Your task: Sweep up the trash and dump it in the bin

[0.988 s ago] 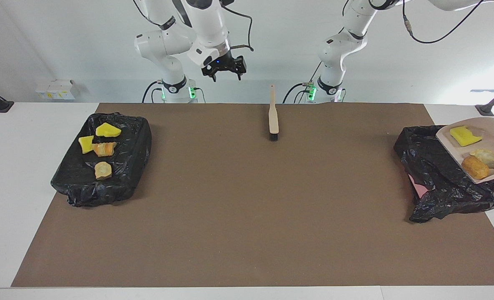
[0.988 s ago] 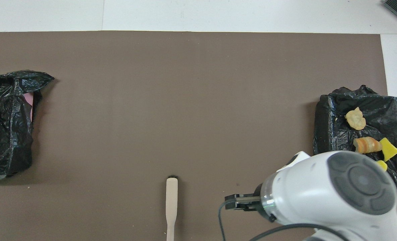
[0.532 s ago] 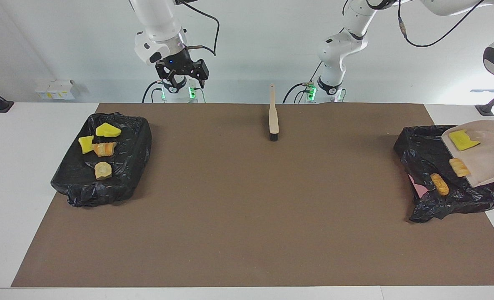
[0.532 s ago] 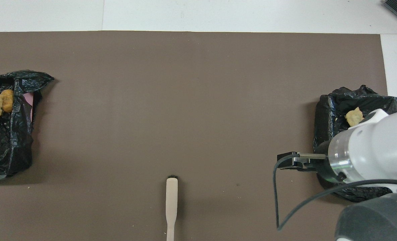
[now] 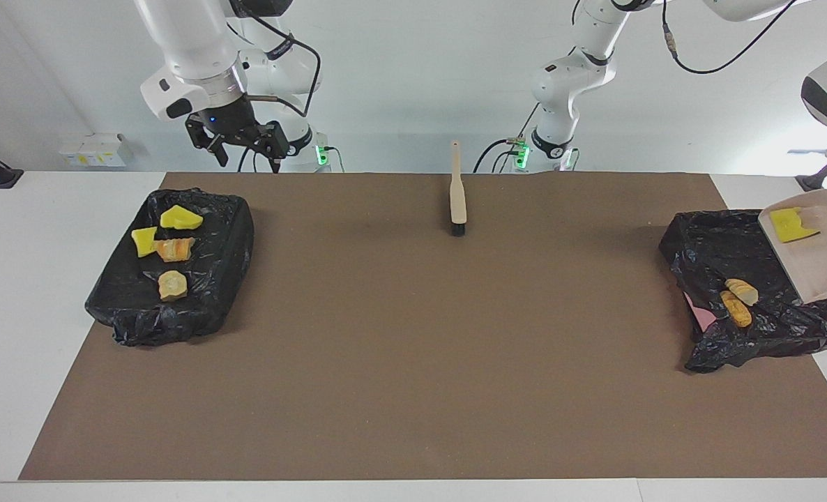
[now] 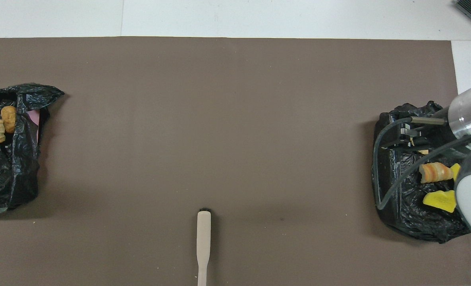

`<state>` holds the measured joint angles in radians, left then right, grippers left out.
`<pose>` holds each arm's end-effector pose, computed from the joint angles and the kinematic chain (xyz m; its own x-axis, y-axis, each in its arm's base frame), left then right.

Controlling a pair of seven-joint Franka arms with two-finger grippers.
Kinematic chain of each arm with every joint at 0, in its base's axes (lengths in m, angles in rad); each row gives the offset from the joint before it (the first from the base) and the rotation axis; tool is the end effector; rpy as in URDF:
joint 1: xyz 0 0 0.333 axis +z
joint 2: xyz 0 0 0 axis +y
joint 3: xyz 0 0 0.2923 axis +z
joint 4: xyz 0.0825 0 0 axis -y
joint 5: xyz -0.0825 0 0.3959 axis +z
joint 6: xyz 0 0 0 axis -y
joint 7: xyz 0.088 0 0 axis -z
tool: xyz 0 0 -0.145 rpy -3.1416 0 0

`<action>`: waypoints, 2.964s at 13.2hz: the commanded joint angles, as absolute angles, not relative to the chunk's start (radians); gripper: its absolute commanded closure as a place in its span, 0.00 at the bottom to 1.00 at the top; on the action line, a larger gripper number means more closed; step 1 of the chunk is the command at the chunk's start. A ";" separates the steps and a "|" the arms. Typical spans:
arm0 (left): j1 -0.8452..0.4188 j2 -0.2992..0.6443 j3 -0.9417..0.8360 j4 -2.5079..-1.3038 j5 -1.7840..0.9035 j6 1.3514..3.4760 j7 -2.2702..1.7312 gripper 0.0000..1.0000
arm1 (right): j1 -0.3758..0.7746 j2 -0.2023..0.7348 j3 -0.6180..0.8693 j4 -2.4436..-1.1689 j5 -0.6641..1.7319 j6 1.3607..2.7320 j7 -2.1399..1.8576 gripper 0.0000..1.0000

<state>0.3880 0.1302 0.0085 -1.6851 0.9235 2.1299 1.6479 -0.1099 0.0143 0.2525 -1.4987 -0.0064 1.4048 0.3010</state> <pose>0.5852 0.3107 0.5151 -0.0223 -0.6249 -0.7804 -0.9948 0.0913 -0.0447 0.5436 0.0761 0.5759 0.9820 -0.1592 -0.1019 -0.1564 -0.9871 0.0346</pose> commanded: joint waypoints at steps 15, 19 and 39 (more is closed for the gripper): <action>0.137 0.058 0.021 -1.753 1.259 1.873 1.358 1.00 | -0.175 0.021 0.268 -1.471 -0.012 1.399 0.278 0.00; 0.101 0.049 0.008 -1.726 1.111 1.778 1.304 1.00 | -0.158 0.020 0.261 -1.471 -0.023 1.397 0.270 0.00; -0.189 0.005 -0.014 -1.759 0.138 1.575 0.149 1.00 | 0.044 0.044 -0.002 -1.442 -0.035 1.356 0.213 0.00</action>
